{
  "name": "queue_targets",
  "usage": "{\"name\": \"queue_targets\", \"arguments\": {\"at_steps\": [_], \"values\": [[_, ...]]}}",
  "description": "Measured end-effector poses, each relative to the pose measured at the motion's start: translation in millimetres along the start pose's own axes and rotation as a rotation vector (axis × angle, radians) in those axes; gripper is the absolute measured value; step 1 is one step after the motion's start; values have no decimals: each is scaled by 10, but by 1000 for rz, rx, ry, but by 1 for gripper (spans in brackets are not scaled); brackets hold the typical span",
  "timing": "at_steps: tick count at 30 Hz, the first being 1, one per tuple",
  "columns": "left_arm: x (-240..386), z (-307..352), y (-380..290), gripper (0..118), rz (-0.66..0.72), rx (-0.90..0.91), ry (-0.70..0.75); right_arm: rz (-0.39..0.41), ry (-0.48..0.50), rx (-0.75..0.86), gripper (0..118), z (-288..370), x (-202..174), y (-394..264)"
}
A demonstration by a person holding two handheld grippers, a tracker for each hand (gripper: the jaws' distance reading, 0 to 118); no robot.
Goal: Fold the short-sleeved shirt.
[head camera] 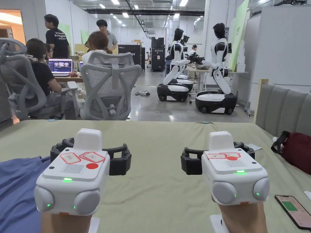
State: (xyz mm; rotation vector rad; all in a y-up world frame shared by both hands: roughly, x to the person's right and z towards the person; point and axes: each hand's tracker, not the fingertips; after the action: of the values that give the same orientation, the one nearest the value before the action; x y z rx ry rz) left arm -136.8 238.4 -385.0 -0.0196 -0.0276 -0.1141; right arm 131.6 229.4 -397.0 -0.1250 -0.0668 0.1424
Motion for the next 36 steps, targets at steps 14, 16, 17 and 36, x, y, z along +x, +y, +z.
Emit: {"name": "queue_targets", "arguments": {"at_steps": [14, 16, 17, 36], "values": [[6, -3, -44, 118, 9, -16, 10, -45, -40, -2, 118, -15, -26, 19], [8, 2, -53, 118, 8, -15, 7, -47, -31, 2, 118, -3, -17, 14], [7, 4, -57, 118, 8, -16, 6, -52, -21, 6, 118, 8, -9, 8], [-14, 32, -64, 31, 27, -7, -22, -50, -11, -5, 40, 43, 24, -15]]}}
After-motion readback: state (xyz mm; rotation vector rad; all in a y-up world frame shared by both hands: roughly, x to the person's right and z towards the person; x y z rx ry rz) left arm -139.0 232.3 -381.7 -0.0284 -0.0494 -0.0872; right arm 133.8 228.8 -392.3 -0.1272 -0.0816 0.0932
